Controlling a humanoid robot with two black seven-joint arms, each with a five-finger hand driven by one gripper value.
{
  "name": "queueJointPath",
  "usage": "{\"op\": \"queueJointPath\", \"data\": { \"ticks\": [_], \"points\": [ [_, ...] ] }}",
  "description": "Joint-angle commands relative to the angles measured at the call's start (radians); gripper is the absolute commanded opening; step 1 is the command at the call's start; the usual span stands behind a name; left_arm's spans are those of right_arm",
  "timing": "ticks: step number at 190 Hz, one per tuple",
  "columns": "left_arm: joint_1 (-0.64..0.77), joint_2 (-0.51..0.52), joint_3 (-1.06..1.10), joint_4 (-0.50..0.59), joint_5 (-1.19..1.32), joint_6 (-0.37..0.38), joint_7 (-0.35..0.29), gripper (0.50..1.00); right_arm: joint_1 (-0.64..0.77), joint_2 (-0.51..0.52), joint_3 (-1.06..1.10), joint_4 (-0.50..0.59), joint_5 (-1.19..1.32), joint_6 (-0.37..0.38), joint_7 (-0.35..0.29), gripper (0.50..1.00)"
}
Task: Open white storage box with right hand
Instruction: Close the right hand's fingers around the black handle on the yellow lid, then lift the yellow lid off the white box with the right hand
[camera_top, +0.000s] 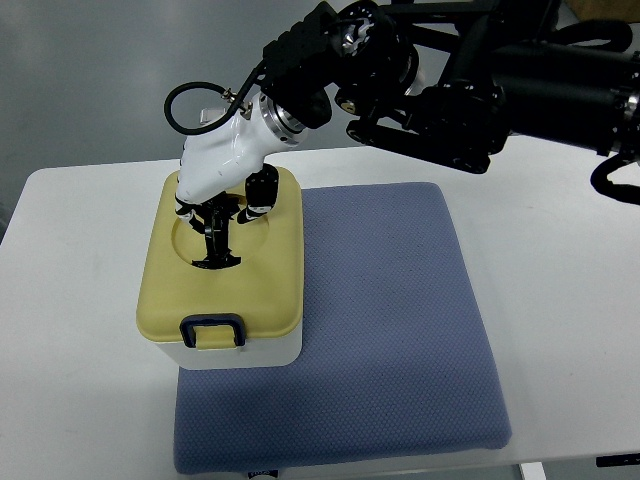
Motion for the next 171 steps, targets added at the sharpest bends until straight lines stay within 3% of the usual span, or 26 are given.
{"op": "queueJointPath", "data": {
  "ticks": [1, 10, 50, 74, 171],
  "points": [
    [0.000, 0.000, 0.000, 0.000, 0.000, 0.000, 0.000, 1.000, 0.000, 0.002, 0.000, 0.001, 0.003, 0.001, 0.000, 0.572],
    [0.000, 0.000, 0.000, 0.000, 0.000, 0.000, 0.000, 1.000, 0.000, 0.002, 0.000, 0.001, 0.003, 0.001, 0.000, 0.545],
    [0.000, 0.000, 0.000, 0.000, 0.000, 0.000, 0.000, 1.000, -0.004, 0.002, -0.002, 0.006, 0.013, 0.002, 0.000, 0.537],
    [0.000, 0.000, 0.000, 0.000, 0.000, 0.000, 0.000, 1.000, -0.004, 0.004, 0.000, 0.006, 0.032, 0.010, 0.000, 0.500],
    [0.000, 0.000, 0.000, 0.000, 0.000, 0.000, 0.000, 1.000, 0.005, 0.015, 0.026, 0.006, 0.061, 0.068, 0.000, 0.500]
  ]
}}
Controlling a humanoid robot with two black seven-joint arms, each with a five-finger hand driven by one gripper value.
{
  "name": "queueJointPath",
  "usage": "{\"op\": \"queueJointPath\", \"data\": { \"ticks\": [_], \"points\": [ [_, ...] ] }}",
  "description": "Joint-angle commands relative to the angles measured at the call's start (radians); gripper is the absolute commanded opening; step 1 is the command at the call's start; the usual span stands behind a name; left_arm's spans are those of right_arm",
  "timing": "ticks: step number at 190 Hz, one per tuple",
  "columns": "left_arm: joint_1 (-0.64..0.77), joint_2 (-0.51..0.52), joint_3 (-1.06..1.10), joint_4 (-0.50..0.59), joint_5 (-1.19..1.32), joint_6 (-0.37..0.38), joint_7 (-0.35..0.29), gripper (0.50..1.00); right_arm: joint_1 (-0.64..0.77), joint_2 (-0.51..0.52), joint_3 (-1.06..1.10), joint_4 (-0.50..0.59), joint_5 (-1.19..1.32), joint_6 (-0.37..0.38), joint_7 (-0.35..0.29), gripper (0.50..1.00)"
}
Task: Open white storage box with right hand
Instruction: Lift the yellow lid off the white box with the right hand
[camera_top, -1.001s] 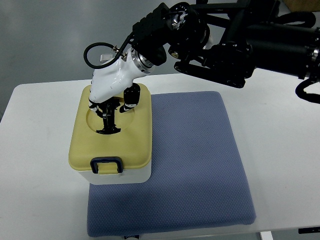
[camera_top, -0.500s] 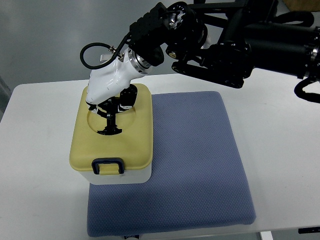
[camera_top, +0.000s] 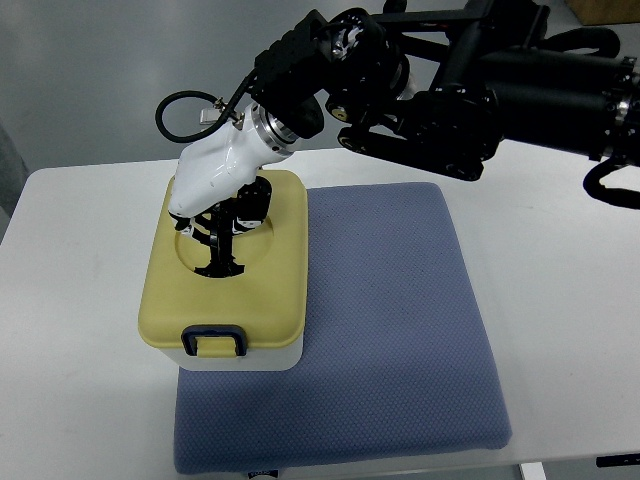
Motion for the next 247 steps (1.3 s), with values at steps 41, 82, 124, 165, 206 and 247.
{"op": "queueJointPath", "data": {
  "ticks": [41, 82, 124, 165, 206, 247],
  "points": [
    [0.000, 0.000, 0.000, 0.000, 0.000, 0.000, 0.000, 1.000, 0.007, 0.000, 0.040, -0.003, 0.001, 0.028, 0.000, 0.500],
    [0.000, 0.000, 0.000, 0.000, 0.000, 0.000, 0.000, 1.000, 0.015, 0.000, 0.048, -0.005, 0.001, 0.033, 0.000, 0.500],
    [0.000, 0.000, 0.000, 0.000, 0.000, 0.000, 0.000, 1.000, 0.035, -0.024, 0.080, -0.037, 0.001, 0.034, 0.000, 0.500],
    [0.000, 0.000, 0.000, 0.000, 0.000, 0.000, 0.000, 1.000, 0.025, -0.078, 0.083, -0.087, 0.002, 0.031, 0.000, 0.500],
    [0.000, 0.000, 0.000, 0.000, 0.000, 0.000, 0.000, 1.000, 0.013, -0.155, 0.086, -0.160, 0.002, 0.016, 0.000, 0.500],
    [0.000, 0.000, 0.000, 0.000, 0.000, 0.000, 0.000, 1.000, -0.047, -0.212, 0.082, -0.213, 0.001, -0.001, 0.000, 0.500]
  ]
}}
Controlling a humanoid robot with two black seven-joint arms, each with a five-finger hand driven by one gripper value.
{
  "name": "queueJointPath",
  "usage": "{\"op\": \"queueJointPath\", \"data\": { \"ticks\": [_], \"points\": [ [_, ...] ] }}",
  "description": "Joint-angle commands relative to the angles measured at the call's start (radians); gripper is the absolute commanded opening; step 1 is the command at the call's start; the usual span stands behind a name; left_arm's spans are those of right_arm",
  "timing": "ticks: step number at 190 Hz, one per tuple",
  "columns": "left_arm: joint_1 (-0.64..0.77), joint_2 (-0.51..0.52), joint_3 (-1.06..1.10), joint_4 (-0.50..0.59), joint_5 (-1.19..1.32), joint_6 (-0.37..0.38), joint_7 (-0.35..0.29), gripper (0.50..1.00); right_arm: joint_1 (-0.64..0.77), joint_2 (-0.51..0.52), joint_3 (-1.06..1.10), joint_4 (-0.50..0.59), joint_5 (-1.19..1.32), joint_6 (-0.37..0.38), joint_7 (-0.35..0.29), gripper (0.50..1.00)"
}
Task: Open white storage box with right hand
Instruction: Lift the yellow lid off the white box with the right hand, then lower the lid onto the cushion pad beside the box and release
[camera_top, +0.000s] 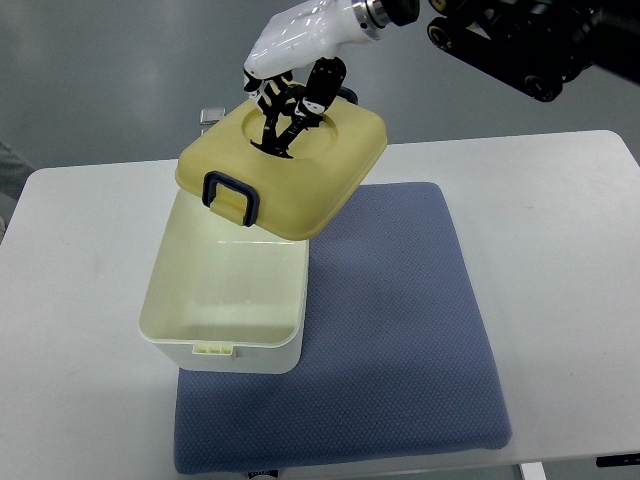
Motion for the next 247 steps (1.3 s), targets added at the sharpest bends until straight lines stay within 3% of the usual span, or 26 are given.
{"op": "queueJointPath", "data": {
  "ticks": [1, 37, 116, 247],
  "points": [
    [0.000, 0.000, 0.000, 0.000, 0.000, 0.000, 0.000, 1.000, -0.031, -0.026, -0.005, -0.022, -0.001, -0.013, 0.000, 0.500],
    [0.000, 0.000, 0.000, 0.000, 0.000, 0.000, 0.000, 1.000, -0.100, -0.060, -0.005, -0.086, -0.001, -0.041, 0.000, 0.500],
    [0.000, 0.000, 0.000, 0.000, 0.000, 0.000, 0.000, 1.000, -0.235, -0.187, -0.019, -0.085, -0.003, -0.096, 0.000, 0.500],
    [0.000, 0.000, 0.000, 0.000, 0.000, 0.000, 0.000, 1.000, -0.367, -0.165, -0.045, -0.002, -0.015, -0.144, 0.000, 0.500]
  ]
}}
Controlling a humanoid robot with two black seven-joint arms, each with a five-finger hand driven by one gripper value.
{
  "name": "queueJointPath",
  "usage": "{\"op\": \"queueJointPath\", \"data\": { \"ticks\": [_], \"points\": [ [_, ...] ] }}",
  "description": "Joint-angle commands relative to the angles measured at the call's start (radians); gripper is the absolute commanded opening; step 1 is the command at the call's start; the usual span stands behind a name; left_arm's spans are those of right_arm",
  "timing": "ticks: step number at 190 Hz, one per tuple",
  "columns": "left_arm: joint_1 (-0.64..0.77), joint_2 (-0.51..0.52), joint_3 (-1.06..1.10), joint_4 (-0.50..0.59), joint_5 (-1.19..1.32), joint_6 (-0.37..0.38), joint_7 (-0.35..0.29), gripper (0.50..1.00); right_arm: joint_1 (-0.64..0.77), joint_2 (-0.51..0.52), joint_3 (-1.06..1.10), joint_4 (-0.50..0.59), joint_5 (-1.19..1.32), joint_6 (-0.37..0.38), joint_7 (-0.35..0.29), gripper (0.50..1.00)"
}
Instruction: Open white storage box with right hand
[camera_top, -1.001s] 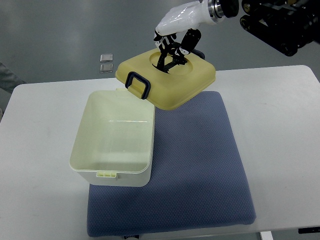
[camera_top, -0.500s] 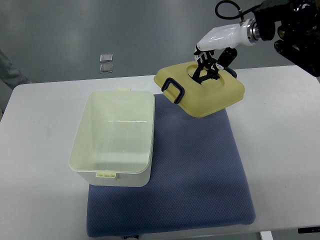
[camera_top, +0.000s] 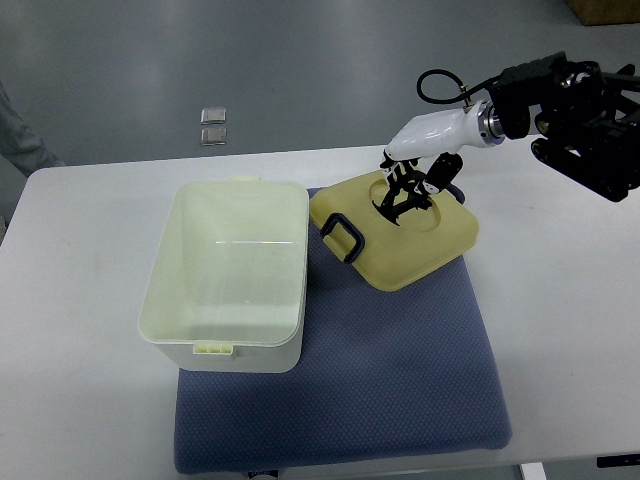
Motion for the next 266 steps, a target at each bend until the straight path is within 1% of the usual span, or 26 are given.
{"op": "queueJointPath", "data": {
  "ticks": [1, 64, 187, 188, 189, 190, 191, 192, 195, 196, 197, 198, 199, 200, 201, 202, 203, 205, 207, 208, 209, 210, 211, 228, 244, 266],
  "points": [
    [0.000, 0.000, 0.000, 0.000, 0.000, 0.000, 0.000, 1.000, -0.006, -0.003, 0.001, 0.027, 0.000, -0.002, 0.000, 0.500],
    [0.000, 0.000, 0.000, 0.000, 0.000, 0.000, 0.000, 1.000, -0.020, 0.002, -0.001, 0.104, 0.003, 0.004, 0.000, 0.500],
    [0.000, 0.000, 0.000, 0.000, 0.000, 0.000, 0.000, 1.000, -0.086, 0.019, -0.005, 0.102, 0.012, 0.009, 0.000, 0.500],
    [0.000, 0.000, 0.000, 0.000, 0.000, 0.000, 0.000, 1.000, -0.086, 0.019, -0.004, 0.102, 0.012, 0.009, 0.000, 0.523],
    [0.000, 0.000, 0.000, 0.000, 0.000, 0.000, 0.000, 1.000, -0.086, 0.019, -0.004, 0.102, 0.012, 0.009, 0.000, 0.523],
    [0.000, 0.000, 0.000, 0.000, 0.000, 0.000, 0.000, 1.000, -0.086, 0.019, -0.002, 0.102, 0.014, 0.011, 0.000, 0.543],
    [0.000, 0.000, 0.000, 0.000, 0.000, 0.000, 0.000, 1.000, -0.086, 0.019, -0.002, 0.102, 0.014, 0.011, 0.000, 0.543],
    [0.000, 0.000, 0.000, 0.000, 0.000, 0.000, 0.000, 1.000, -0.086, 0.019, -0.002, 0.102, 0.014, 0.011, 0.000, 0.564],
    [0.000, 0.000, 0.000, 0.000, 0.000, 0.000, 0.000, 1.000, -0.086, 0.019, -0.002, 0.102, 0.014, 0.011, 0.000, 0.582],
    [0.000, 0.000, 0.000, 0.000, 0.000, 0.000, 0.000, 1.000, -0.086, 0.019, -0.002, 0.102, 0.014, 0.012, 0.000, 0.600],
    [0.000, 0.000, 0.000, 0.000, 0.000, 0.000, 0.000, 1.000, -0.086, 0.019, -0.002, 0.102, 0.014, 0.012, 0.000, 0.601],
    [0.000, 0.000, 0.000, 0.000, 0.000, 0.000, 0.000, 1.000, -0.086, 0.017, -0.001, 0.102, 0.015, 0.012, 0.000, 0.627],
    [0.000, 0.000, 0.000, 0.000, 0.000, 0.000, 0.000, 1.000, -0.086, 0.017, -0.001, 0.102, 0.015, 0.012, 0.000, 0.627],
    [0.000, 0.000, 0.000, 0.000, 0.000, 0.000, 0.000, 1.000, -0.086, 0.017, -0.001, 0.102, 0.015, 0.012, 0.000, 0.662],
    [0.000, 0.000, 0.000, 0.000, 0.000, 0.000, 0.000, 1.000, -0.086, 0.017, -0.001, 0.102, 0.015, 0.012, 0.000, 0.662],
    [0.000, 0.000, 0.000, 0.000, 0.000, 0.000, 0.000, 1.000, -0.086, 0.017, 0.001, 0.102, 0.015, 0.012, 0.000, 0.702],
    [0.000, 0.000, 0.000, 0.000, 0.000, 0.000, 0.000, 1.000, -0.086, 0.017, 0.003, 0.102, 0.015, 0.014, 0.000, 0.755],
    [0.000, 0.000, 0.000, 0.000, 0.000, 0.000, 0.000, 1.000, -0.086, 0.017, 0.003, 0.102, 0.015, 0.014, 0.000, 0.756],
    [0.000, 0.000, 0.000, 0.000, 0.000, 0.000, 0.000, 1.000, -0.086, 0.017, 0.006, 0.102, 0.015, 0.014, 0.000, 0.854],
    [0.000, 0.000, 0.000, 0.000, 0.000, 0.000, 0.000, 1.000, -0.086, 0.017, 0.006, 0.102, 0.015, 0.014, 0.000, 0.854],
    [0.000, 0.000, 0.000, 0.000, 0.000, 0.000, 0.000, 1.000, -0.086, 0.017, 0.007, 0.102, 0.015, 0.014, 0.000, 0.882],
    [0.000, 0.000, 0.000, 0.000, 0.000, 0.000, 0.000, 1.000, -0.086, 0.017, 0.007, 0.102, 0.015, 0.014, 0.000, 0.883],
    [0.000, 0.000, 0.000, 0.000, 0.000, 0.000, 0.000, 1.000, -0.086, 0.017, 0.007, 0.102, 0.015, 0.015, 0.000, 0.901],
    [0.000, 0.000, 0.000, 0.000, 0.000, 0.000, 0.000, 1.000, -0.083, 0.015, 0.009, 0.104, 0.055, 0.046, 0.000, 0.921],
    [0.000, 0.000, 0.000, 0.000, 0.000, 0.000, 0.000, 1.000, -0.079, 0.011, 0.010, 0.104, 0.112, 0.086, 0.000, 0.928],
    [0.000, 0.000, 0.000, 0.000, 0.000, 0.000, 0.000, 1.000, -0.071, 0.005, 0.015, 0.104, 0.193, 0.101, 0.000, 0.928]
  ]
}}
